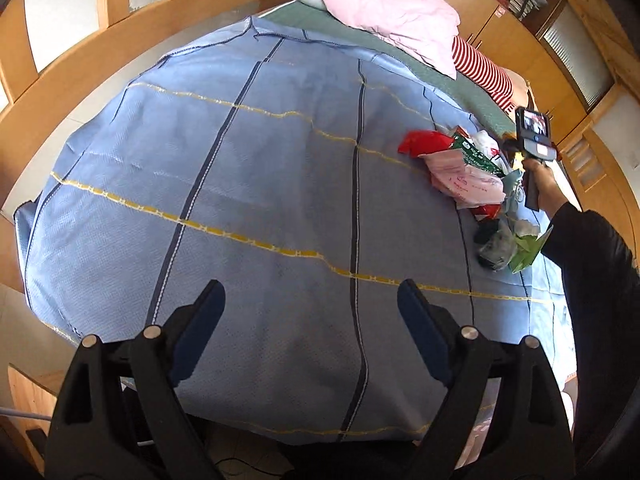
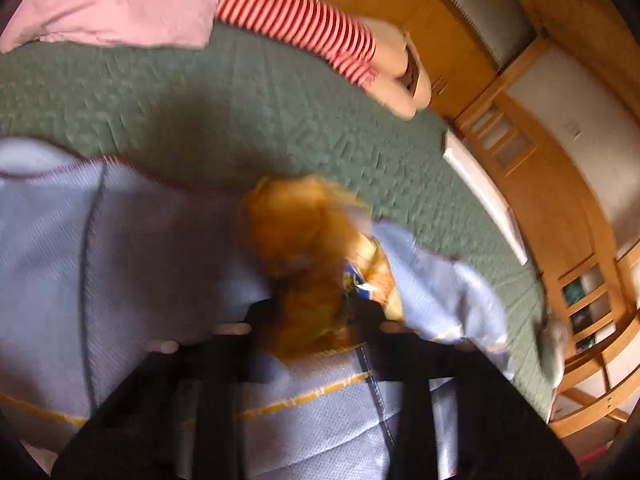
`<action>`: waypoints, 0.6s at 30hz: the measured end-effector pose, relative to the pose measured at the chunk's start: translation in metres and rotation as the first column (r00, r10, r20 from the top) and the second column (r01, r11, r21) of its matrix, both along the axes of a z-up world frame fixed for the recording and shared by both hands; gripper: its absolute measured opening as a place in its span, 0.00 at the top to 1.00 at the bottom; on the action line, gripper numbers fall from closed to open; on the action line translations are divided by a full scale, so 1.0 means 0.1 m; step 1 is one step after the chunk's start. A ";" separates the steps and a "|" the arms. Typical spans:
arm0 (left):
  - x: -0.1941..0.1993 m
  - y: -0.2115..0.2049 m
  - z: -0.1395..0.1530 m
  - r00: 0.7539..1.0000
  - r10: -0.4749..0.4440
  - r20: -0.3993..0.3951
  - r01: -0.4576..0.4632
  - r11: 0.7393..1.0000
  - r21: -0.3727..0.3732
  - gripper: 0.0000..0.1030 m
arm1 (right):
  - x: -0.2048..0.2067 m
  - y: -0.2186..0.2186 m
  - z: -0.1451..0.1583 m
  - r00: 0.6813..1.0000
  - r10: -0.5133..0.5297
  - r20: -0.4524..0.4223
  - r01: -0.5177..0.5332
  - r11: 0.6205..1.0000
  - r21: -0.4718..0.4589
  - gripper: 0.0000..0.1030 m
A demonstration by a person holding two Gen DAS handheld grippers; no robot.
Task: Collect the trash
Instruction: 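Grasp the yellow chip bag with the right gripper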
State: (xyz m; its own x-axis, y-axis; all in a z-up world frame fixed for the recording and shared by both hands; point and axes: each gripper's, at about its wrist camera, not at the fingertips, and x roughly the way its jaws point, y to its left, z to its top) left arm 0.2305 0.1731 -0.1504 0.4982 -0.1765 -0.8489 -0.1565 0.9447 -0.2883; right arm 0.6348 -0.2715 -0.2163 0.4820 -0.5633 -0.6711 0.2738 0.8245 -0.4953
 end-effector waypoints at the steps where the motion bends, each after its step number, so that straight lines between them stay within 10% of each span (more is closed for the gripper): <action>1: 0.00 0.00 0.00 1.000 0.001 -0.001 -0.001 1.000 -0.002 0.15 | -0.08 -0.04 0.05 1.000 0.004 0.027 -0.004 1.000 0.015 0.79; 7: -0.02 -0.03 0.08 0.998 0.049 0.027 -0.050 0.999 0.012 0.15 | -0.99 0.20 0.81 0.970 0.161 0.183 -0.185 0.975 0.123 0.81; 13: 0.02 0.10 0.11 0.983 0.182 0.029 -0.182 0.983 -0.012 0.15 | -2.73 1.25 1.57 0.820 0.507 0.265 -0.572 0.723 0.387 0.80; 16: 0.04 0.18 0.12 0.968 0.248 0.032 -0.247 0.969 -0.032 0.15 | -3.31 1.97 1.30 0.739 0.649 0.177 -0.650 0.620 0.440 0.80; 18: 0.03 0.25 0.10 0.958 0.286 0.016 -0.285 0.957 -0.053 0.15 | -3.56 2.45 0.88 0.706 0.705 0.059 -0.663 0.629 0.406 0.81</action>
State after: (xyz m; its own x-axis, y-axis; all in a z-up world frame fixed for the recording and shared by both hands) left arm 0.2339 0.1986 -0.1406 0.5532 -0.0662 -0.8304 -0.4102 0.8460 -0.3407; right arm 0.2786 -0.0267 -0.1286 0.5465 0.2045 -0.8121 -0.4762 0.8736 -0.1004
